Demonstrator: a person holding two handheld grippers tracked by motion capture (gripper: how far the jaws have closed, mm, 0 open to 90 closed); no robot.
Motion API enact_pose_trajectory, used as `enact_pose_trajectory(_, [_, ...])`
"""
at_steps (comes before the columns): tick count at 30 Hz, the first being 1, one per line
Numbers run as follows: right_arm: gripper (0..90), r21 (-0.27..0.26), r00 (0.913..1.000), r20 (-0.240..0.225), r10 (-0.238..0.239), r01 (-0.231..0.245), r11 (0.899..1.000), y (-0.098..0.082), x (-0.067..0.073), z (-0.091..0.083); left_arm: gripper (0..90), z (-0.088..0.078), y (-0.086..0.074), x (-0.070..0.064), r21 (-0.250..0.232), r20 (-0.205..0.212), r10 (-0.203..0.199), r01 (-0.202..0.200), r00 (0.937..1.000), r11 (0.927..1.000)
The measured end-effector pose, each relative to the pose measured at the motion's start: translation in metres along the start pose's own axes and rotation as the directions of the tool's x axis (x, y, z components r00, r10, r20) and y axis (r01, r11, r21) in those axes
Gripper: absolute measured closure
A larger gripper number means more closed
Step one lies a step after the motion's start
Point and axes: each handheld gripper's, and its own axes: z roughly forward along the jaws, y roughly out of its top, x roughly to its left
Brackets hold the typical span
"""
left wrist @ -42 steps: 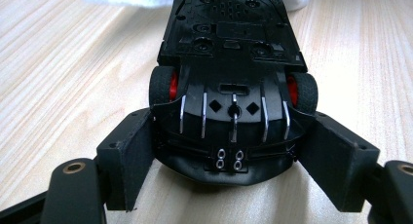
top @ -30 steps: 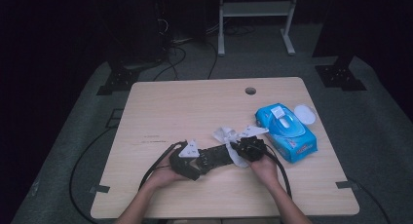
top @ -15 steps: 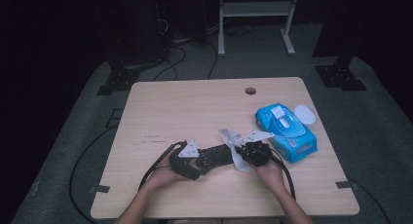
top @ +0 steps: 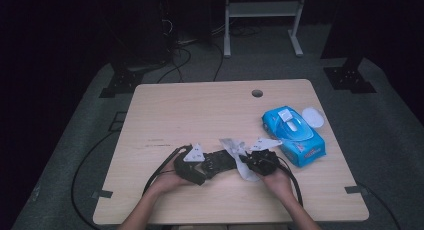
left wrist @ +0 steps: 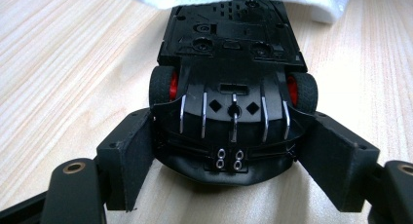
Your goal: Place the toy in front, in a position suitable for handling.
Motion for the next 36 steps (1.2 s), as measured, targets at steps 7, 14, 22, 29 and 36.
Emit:
enact_pose_trajectory(7, [84.2,0.02,0.9978,0.054,0.04,-0.041,0.999,-0.008,-0.016,-0.006,24.0,0.0,0.0,0.0,0.0,0.0,0.003,-0.003,1.0,1.0])
enact_pose_trajectory(14, [84.2,0.012,0.9996,0.016,-0.023,0.023,1.0,0.0,0.002,-0.001,24.0,0.0,0.0,0.0,0.003,-0.003,0.003,-0.003,1.0,1.0])
enact_pose_trajectory(22, [84.3,0.023,0.9993,0.034,0.017,-0.018,1.0,-0.006,-0.008,-0.005,24.0,0.0,0.0,0.0,0.003,-0.002,0.004,-0.004,1.0,1.0])
enact_pose_trajectory(29, [84.3,0.004,0.997,-0.054,-0.055,0.055,0.998,0.009,0.022,0.006,24.0,0.001,0.001,0.0,0.004,-0.002,-0.001,0.001,1.0,1.0])
enact_pose_trajectory(36, [84.3,-0.029,0.9863,-0.152,-0.066,0.062,0.998,0.024,0.048,0.021,24.0,0.001,0.0,-0.001,0.021,-0.008,0.006,-0.006,1.0,0.9998])
